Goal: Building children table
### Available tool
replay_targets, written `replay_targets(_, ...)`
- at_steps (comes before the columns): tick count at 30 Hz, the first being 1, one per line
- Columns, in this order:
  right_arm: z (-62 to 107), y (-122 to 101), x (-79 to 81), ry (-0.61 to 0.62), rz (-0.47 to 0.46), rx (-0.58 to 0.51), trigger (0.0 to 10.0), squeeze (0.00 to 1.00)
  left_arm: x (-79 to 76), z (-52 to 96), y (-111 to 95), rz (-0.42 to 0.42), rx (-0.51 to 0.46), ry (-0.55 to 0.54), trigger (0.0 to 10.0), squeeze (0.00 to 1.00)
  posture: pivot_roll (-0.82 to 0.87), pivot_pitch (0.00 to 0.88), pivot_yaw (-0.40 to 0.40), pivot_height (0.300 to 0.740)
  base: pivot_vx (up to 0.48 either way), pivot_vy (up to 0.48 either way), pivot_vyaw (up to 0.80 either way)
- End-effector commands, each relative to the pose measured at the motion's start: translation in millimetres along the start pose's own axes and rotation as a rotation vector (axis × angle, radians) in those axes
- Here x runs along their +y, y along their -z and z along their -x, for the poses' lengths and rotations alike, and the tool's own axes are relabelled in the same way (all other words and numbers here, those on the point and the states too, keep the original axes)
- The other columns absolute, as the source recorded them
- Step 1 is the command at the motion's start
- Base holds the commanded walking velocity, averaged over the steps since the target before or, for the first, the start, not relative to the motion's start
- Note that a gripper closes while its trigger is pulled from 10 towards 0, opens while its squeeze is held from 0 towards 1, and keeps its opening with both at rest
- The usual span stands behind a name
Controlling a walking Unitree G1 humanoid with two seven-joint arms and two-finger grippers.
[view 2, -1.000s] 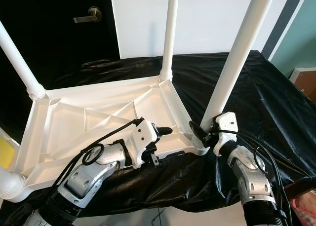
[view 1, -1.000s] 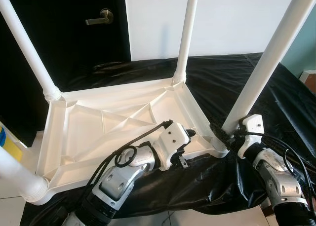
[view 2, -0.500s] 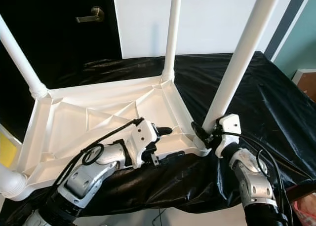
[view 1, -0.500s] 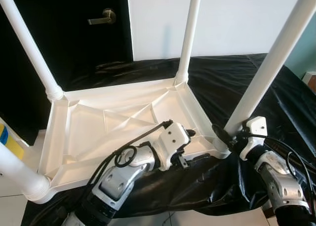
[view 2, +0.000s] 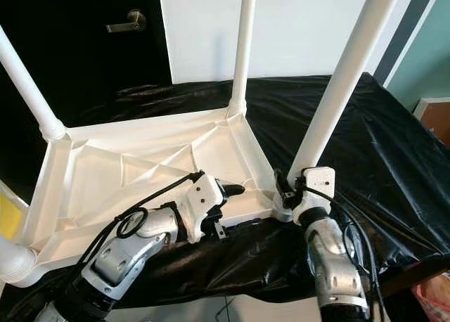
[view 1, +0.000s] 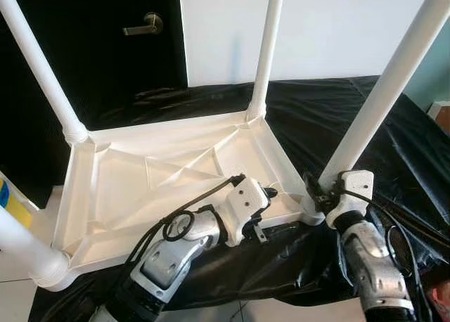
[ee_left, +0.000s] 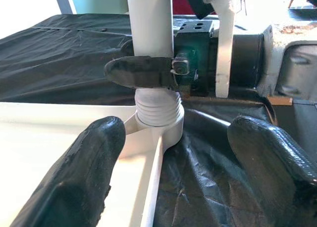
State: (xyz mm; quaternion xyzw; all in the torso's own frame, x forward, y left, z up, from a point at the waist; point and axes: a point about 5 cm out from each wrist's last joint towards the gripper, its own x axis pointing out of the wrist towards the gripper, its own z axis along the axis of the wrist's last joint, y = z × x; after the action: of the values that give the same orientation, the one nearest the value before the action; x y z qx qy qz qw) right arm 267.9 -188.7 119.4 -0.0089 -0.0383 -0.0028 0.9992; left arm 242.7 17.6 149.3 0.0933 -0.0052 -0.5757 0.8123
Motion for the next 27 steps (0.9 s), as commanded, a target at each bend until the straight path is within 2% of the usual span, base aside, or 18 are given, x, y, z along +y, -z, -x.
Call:
replay_targets(1,5.4,11.6,-1.2,0.09,-0.001,0.067,10.0,0.0,-3.2,0.4,-2.3,-0.012,-0.004,0.033,10.0,0.0,-0.03,0.0,-0.023,0.74,0.0,0.0,0.0)
replay_targets(7,11.1,17.5,16.1,0.233,-0.005,0.103,10.0,0.0,-4.0,0.6,-2.1,-0.01,-0.004,0.033,10.0,0.0,-0.02,0.0,-0.027,0.74,0.0,0.0,0.0)
replay_targets(10,12.2,17.0,22.9,0.256,-0.026,0.106,10.0,0.0,-4.4,1.0,-1.8,-0.008,-0.003,0.032,10.0,0.0,-0.03,0.0,-0.024,0.74,0.0,0.0,0.0)
replay_targets(26,13.2,8.3,29.2,0.247,-0.054,0.067,10.0,0.0,-3.4,1.1,-2.2,-0.008,-0.001,0.032,10.0,0.0,-0.02,0.0,-0.026,0.74,0.0,0.0,0.0)
replay_targets(27,13.3,8.4,28.6,0.252,-0.052,0.068,10.0,0.05,-3.3,1.0,-2.3,-0.009,-0.001,0.031,10.0,0.0,-0.02,0.0,-0.026,0.74,0.0,0.0,0.0)
